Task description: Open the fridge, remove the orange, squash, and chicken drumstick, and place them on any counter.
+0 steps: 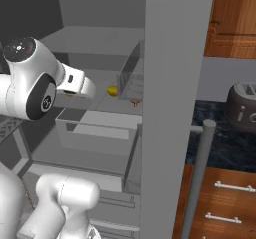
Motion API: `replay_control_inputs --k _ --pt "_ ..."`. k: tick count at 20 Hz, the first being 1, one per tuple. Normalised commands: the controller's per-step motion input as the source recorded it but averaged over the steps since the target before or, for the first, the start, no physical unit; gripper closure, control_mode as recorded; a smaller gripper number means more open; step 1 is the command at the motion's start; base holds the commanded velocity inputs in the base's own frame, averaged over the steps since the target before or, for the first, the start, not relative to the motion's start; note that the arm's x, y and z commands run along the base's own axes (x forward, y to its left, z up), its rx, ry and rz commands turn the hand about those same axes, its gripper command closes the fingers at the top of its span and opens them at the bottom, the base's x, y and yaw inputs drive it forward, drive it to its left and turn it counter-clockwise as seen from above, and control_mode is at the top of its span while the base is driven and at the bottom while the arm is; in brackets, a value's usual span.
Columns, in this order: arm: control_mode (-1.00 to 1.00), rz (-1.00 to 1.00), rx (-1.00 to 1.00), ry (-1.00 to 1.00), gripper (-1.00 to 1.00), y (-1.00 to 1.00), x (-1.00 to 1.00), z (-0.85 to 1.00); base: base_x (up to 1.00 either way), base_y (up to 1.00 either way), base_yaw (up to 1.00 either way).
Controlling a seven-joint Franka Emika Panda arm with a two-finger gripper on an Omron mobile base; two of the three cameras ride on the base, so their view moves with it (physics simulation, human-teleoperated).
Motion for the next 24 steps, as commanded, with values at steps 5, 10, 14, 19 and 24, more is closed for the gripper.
replay_control_inputs --k 5,10,14,19,24 --pt "-1.00 0.00 0.00 0.03 -1.00 0.00 0.01 -0.22 0.00 0.00 0.00" --pt "-1.00 0.00 -0.03 0.05 -1.00 0.00 0.02 -0.53 0.00 0.00 0.00" --pt "-1.00 0.00 -0.03 0.07 -1.00 0.00 0.02 -0.47 0.00 0.00 0.00" --pt "-1.00 0.00 -0.03 0.03 -1.00 -0.08 0.08 -0.16 0.00 0.00 0.00" --pt "-1.00 0.00 0.00 0.04 -1.00 -0.24 0.30 -0.03 0.00 0.00 0.00"
